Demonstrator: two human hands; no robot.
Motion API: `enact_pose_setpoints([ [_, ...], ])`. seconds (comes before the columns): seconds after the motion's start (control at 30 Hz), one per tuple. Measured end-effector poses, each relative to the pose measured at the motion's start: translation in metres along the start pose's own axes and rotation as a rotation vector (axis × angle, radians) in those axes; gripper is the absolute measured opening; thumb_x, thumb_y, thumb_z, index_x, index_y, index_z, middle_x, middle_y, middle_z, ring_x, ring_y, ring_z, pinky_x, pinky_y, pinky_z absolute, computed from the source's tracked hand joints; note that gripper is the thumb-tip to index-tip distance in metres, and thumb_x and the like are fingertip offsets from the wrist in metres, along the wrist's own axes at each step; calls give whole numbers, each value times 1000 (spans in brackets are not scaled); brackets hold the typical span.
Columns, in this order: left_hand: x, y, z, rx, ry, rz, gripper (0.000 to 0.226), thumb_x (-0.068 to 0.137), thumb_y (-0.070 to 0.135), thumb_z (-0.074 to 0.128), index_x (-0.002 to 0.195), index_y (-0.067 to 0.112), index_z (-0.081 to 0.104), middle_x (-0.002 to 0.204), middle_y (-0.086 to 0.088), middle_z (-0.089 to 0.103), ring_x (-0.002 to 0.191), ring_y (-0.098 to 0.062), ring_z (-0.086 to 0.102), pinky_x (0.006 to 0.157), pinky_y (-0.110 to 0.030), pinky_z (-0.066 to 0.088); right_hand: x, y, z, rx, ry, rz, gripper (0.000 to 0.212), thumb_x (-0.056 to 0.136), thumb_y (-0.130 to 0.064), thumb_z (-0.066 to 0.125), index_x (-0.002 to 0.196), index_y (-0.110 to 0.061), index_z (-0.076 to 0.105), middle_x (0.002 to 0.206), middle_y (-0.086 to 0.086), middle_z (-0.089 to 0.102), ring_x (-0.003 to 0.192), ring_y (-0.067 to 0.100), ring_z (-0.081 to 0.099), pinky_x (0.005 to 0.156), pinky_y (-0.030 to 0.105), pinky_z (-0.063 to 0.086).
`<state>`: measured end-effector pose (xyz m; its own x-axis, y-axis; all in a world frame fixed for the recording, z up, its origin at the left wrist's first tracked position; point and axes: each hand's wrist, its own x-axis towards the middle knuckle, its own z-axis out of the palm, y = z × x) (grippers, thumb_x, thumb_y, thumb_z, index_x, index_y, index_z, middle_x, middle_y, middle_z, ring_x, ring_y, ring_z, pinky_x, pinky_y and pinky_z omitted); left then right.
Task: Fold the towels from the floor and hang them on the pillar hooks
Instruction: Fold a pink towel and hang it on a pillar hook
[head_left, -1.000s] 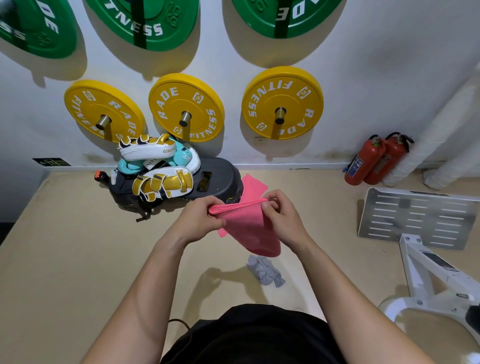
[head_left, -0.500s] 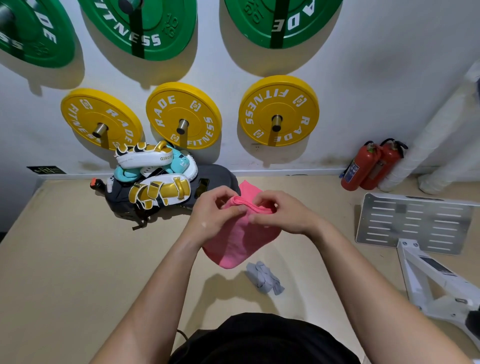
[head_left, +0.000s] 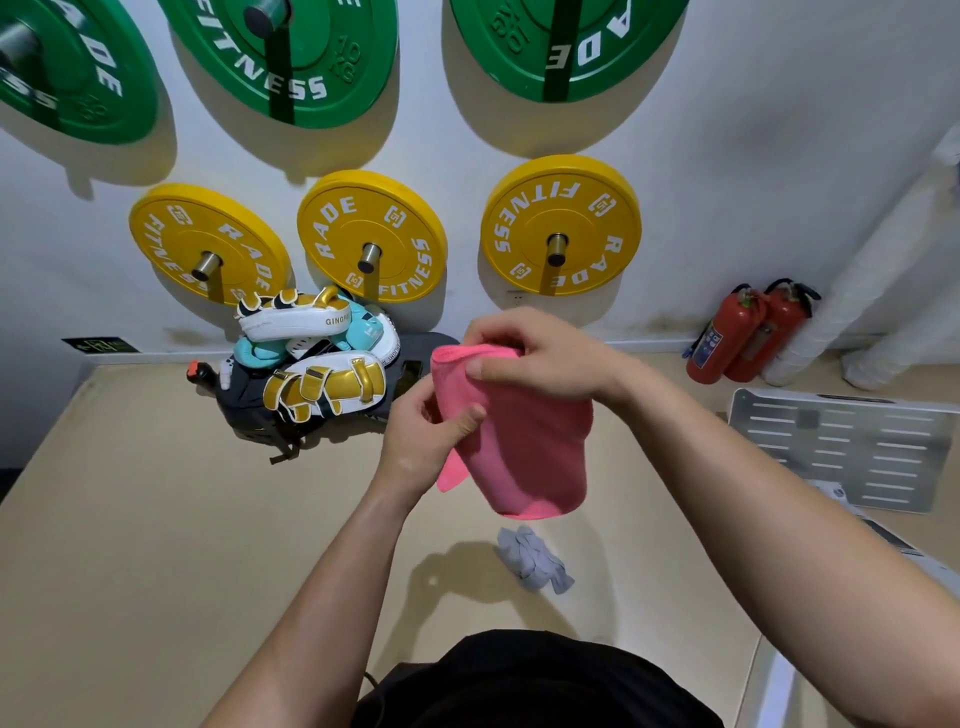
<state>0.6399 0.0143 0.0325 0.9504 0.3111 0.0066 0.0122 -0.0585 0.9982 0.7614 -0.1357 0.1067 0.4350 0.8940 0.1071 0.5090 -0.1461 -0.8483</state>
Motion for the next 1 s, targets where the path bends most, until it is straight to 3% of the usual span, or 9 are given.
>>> enact_pose_setpoints([
  [0.1, 0, -11, 4, 54, 14, -122, 24, 75, 7, 85, 93, 16, 72, 85, 8, 78, 80, -7, 71, 72, -23, 55, 4, -15, -18, 65, 39, -68, 4, 94, -17, 64, 93, -18, 67, 84, -6, 64, 79, 1, 57, 72, 20, 43],
  [0.3, -5, -45, -6, 192, -20, -291, 20, 78, 12, 85, 95, 14, 75, 87, 0, 77, 79, -14, 71, 65, -21, 54, 7, -23, -57, -79, 239, -97, 7, 94, -17, 64, 95, -11, 68, 84, -5, 62, 79, 4, 56, 72, 25, 42],
  [0.43, -7, -59, -39, 208, 75, -322, 17, 83, 14, 80, 92, 3, 72, 78, -3, 68, 69, -14, 59, 66, -29, 47, -4, 23, -63, -236, 570, 111, 11, 87, -33, 59, 89, -23, 64, 77, -10, 58, 76, 11, 53, 70, 33, 39],
  [0.5, -6, -58, -58, 91, 163, -329, 19, 85, 16, 77, 92, -1, 69, 80, -8, 64, 74, -19, 56, 70, -33, 48, -19, 51, -56, -245, 658, 247, 8, 91, -32, 58, 88, -25, 59, 76, -11, 56, 77, 15, 53, 68, 32, 35],
  [0.63, -1, -40, -71, -176, 301, -298, 17, 100, 18, 58, 105, 3, 65, 79, 0, 64, 70, -12, 56, 61, -22, 51, -49, 90, -25, -156, 765, 465, 11, 98, -27, 54, 90, -20, 55, 81, -3, 57, 81, 22, 54, 64, 33, 31],
  [0.73, 5, -27, -62, -156, 352, -241, 24, 101, 22, 58, 114, 2, 61, 85, 0, 66, 72, -8, 59, 62, -21, 47, -61, 96, 9, 36, 775, 487, 12, 97, -23, 55, 85, -23, 55, 80, -3, 61, 77, 19, 56, 63, 33, 37],
  [0.87, 9, -14, -32, 168, 246, -141, 15, 92, 18, 71, 100, 15, 60, 94, -7, 70, 84, -13, 63, 72, -20, 48, -61, 81, 46, 13, 699, 413, 5, 89, -31, 61, 87, -26, 64, 77, -7, 67, 74, 10, 61, 70, 36, 47],
  [1.0, 7, -6, -3, 317, 7, -37, 18, 85, 14, 78, 87, 21, 62, 88, 1, 67, 84, -10, 62, 77, -18, 49, -51, 54, 60, -193, 479, 338, 41, 80, -46, 70, 119, -35, 59, 90, -12, 68, 87, 19, 66, 74, 38, 52],
])
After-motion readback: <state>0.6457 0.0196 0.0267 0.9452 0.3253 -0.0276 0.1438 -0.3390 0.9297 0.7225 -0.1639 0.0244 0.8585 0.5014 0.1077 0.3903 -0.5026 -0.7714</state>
